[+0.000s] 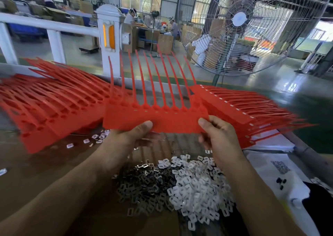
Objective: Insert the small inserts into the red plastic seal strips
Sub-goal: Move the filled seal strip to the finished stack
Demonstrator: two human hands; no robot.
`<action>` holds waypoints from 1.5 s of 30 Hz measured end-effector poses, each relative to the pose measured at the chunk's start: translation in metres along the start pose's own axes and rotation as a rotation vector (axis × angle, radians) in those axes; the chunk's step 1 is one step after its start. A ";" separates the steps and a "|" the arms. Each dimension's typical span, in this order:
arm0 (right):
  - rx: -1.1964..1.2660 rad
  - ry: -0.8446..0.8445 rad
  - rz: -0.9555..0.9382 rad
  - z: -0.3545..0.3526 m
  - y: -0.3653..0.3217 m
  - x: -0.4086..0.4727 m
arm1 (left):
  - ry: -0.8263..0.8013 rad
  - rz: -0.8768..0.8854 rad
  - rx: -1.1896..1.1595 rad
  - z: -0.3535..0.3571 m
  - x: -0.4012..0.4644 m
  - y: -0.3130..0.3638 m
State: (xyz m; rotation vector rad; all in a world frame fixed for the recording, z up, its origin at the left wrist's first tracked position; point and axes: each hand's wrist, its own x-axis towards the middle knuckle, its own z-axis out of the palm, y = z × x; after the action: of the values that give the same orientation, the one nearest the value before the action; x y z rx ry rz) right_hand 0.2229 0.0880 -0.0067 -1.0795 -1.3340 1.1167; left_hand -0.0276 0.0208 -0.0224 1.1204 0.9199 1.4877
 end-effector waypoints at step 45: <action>-1.041 -0.918 -0.249 0.082 -0.037 -0.046 | 0.228 -0.153 1.090 -0.047 0.014 0.013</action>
State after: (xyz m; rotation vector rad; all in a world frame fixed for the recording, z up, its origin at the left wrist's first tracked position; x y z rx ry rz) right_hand 0.1427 0.0328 0.0202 -1.0431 -2.8839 0.6881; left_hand -0.0774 0.0323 -0.0208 1.5748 2.0497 0.9490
